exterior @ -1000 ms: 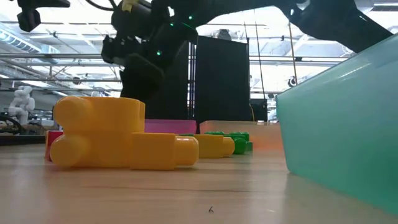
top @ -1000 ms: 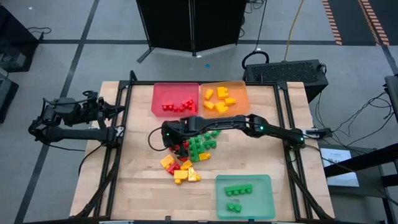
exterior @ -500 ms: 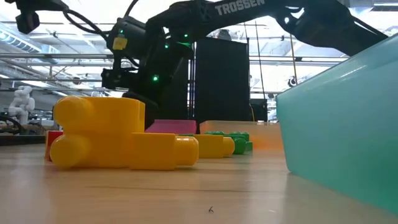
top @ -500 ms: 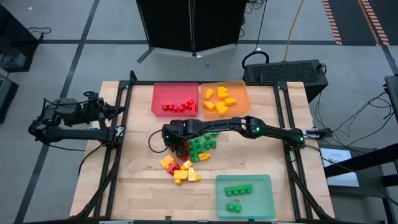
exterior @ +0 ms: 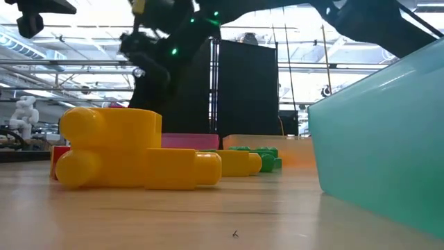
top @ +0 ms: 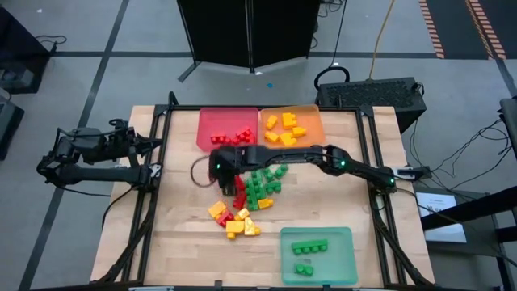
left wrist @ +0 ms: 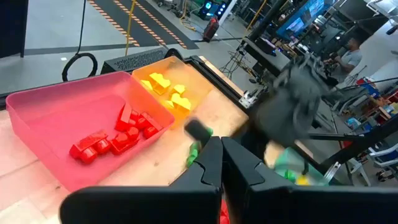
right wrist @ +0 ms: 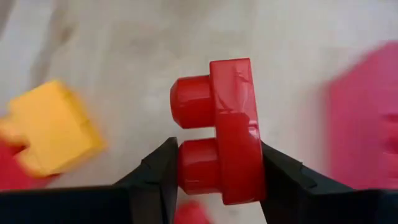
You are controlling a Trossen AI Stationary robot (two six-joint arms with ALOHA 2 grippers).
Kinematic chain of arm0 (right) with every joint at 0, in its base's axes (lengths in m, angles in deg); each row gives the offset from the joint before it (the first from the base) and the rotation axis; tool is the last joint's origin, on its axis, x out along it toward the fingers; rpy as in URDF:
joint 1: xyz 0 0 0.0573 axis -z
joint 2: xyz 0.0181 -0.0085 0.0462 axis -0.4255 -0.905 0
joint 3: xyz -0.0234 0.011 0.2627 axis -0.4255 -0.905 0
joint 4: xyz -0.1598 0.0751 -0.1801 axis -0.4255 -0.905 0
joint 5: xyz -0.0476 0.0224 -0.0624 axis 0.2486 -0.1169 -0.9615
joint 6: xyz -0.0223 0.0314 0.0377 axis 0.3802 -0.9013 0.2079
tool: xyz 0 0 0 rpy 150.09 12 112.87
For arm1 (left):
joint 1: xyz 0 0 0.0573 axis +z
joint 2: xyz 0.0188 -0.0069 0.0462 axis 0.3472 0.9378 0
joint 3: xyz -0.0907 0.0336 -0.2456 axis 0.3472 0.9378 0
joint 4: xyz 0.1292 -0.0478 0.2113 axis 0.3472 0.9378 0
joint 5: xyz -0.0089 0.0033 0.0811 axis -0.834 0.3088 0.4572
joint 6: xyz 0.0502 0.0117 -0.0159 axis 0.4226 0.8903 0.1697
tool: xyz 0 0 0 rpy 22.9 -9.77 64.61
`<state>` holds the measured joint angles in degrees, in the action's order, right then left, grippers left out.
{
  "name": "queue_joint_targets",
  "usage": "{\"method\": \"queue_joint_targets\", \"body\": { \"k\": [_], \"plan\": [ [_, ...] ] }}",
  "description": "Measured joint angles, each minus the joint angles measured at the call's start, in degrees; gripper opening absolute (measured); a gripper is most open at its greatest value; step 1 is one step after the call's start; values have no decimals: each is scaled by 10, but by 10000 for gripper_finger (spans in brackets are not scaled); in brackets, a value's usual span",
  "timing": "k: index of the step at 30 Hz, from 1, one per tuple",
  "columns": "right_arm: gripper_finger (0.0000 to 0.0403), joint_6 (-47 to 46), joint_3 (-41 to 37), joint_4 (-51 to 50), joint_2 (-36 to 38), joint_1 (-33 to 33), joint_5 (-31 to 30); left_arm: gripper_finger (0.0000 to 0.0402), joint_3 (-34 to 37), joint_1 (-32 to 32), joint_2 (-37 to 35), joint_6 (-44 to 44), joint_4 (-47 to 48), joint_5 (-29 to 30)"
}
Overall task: Sort blocks
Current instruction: Put the red game piece into the red bin, then put the green game piece into the green bin
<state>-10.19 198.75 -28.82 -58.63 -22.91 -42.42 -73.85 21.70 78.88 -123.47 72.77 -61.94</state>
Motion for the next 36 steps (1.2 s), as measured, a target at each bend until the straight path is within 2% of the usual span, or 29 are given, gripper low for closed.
{"method": "queue_joint_targets", "body": {
  "k": [6,14,16,19,21,23,26,32,36],
  "plan": [
    [151,-18,1,29,40,61,-34,2,0,0,0,0,0,5],
    [151,-118,1,12,40,143,-27,2,0,0,0,-1,0,9],
    [190,-119,1,0,40,148,-27,2,0,0,0,-1,0,8],
    [300,-120,1,-12,39,149,-32,2,0,0,0,0,0,8],
    [359,-120,1,-17,39,149,-45,2,0,0,0,0,0,8],
    [385,-130,1,-21,39,149,-72,2,0,0,0,0,0,9],
    [375,-169,1,-30,39,149,-68,2,0,0,0,0,0,10],
    [340,-281,0,-49,50,118,65,2,0,0,0,0,2,10],
    [340,-321,0,-80,50,61,58,2,0,0,0,0,2,9]
  ]
}}
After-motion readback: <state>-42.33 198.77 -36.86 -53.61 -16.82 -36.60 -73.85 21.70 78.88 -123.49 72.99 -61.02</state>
